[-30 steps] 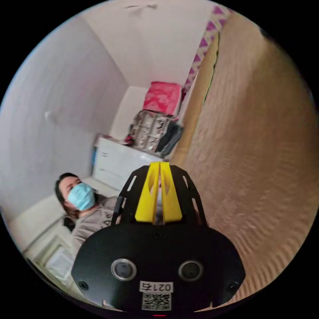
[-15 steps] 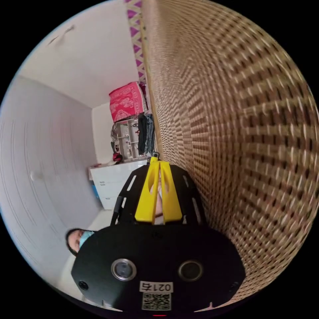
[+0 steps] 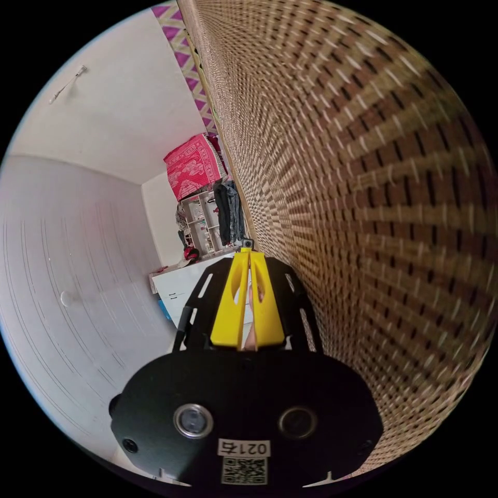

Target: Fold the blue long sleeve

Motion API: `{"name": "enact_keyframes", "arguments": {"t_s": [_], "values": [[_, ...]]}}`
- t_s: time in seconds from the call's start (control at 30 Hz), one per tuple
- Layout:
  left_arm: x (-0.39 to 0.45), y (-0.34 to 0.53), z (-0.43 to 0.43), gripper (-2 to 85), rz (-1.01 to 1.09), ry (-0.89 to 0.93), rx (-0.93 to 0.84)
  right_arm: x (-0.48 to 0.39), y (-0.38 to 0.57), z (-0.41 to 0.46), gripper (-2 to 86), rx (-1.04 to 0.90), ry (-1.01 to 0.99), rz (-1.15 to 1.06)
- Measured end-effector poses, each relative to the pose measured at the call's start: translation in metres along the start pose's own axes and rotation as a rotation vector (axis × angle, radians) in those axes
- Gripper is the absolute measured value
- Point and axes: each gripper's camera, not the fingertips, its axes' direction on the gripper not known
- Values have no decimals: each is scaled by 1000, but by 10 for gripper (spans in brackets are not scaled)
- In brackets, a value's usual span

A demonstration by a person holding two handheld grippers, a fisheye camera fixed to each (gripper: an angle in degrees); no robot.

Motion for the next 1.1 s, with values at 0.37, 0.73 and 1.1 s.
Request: {"name": "enact_keyframes", "arguments": {"t_s": [0.37,0.73,1.1], "values": [[-6,4,0,-10,-2,1,0,10,1,-1,-6,0,-2,1],[-12,11,4,-10,-3,2,-1,18,5,7,-7,0,-4,2],[-16,19,8,-10,-4,2,-1,23,11,18,-7,0,-6,3]]}}
